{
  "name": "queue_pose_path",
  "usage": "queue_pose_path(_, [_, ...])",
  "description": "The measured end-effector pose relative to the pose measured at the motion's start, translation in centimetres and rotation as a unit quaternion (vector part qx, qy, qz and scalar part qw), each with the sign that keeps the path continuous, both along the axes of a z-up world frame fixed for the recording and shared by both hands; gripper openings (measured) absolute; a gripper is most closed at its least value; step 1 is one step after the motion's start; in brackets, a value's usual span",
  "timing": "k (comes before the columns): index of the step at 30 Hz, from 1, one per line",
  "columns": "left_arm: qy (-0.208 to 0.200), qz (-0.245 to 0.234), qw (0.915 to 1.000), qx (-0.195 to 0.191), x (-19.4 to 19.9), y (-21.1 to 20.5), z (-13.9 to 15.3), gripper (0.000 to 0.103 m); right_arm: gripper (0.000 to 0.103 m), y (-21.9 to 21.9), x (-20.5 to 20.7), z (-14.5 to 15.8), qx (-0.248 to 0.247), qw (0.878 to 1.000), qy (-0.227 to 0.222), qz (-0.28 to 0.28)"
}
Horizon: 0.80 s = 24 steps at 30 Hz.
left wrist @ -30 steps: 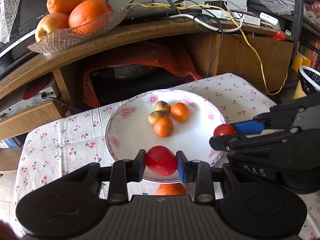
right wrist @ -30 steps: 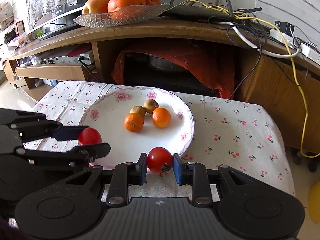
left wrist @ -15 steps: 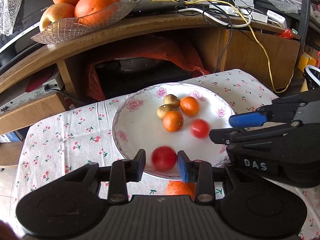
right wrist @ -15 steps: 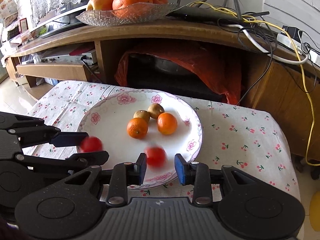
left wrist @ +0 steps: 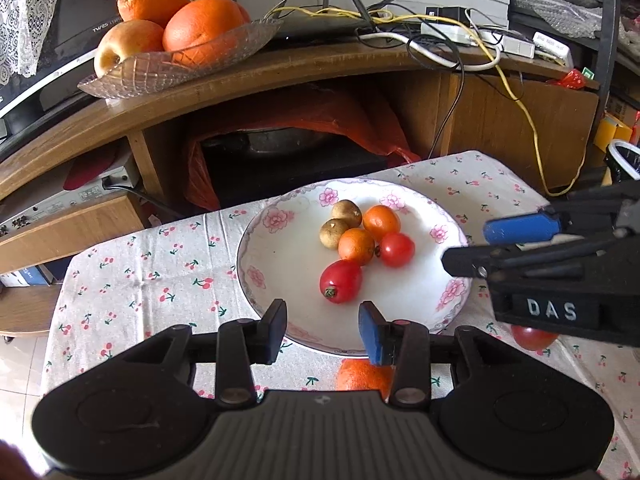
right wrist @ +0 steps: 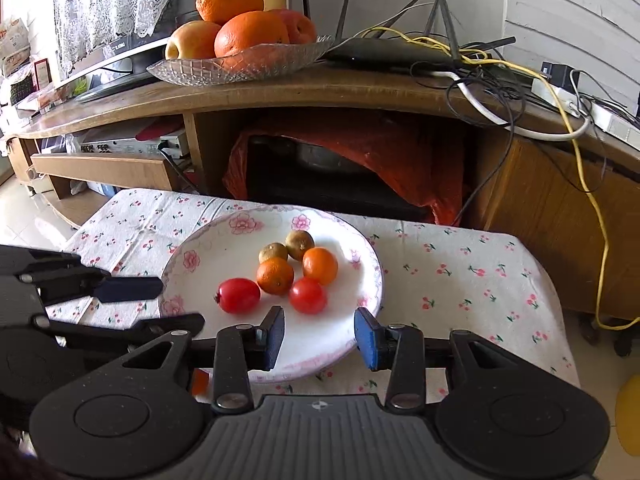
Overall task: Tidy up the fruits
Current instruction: 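Withdraw both grippers from the bowl toward the last fruits, then grasp the large dark red tomato with the right gripper while the left grasps a tangerine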
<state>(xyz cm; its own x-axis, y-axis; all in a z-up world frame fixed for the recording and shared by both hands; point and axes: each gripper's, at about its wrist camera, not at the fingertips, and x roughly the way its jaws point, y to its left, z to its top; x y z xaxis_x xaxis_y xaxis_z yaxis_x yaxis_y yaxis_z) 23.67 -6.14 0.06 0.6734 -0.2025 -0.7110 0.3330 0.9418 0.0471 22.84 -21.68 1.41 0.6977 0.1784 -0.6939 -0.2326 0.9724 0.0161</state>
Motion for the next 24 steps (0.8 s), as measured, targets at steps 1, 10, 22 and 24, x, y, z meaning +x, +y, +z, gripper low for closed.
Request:
queue_pose_path(1, [-0.001,-0.001,1.0000,-0.002,-0.1,0.0,0.2,0.049,0.034,-0.1,-0.3,0.0,-0.003,1.000,0.001,-0.001])
queue_pose_path(10, [0.005,-0.023,0.9997,-0.007,-2.2,0.3,0.6,0.049,0.034,-1.5,-2.6,-0.2,-0.024,1.000,0.003,-0.009])
queue_pose_path(22, [0.041,-0.058,0.9974,0.006,-3.8,0.8,-2.2,0.049,0.046,-4.2,-5.2,-1.8,-0.022,0.999,0.027,0.012])
queue_pose_path(24, [0.040,-0.058,0.9975,0.009,-3.4,0.5,-2.5,0.049,0.045,-4.2,-5.4,-1.7,-0.018,0.999,0.026,0.023])
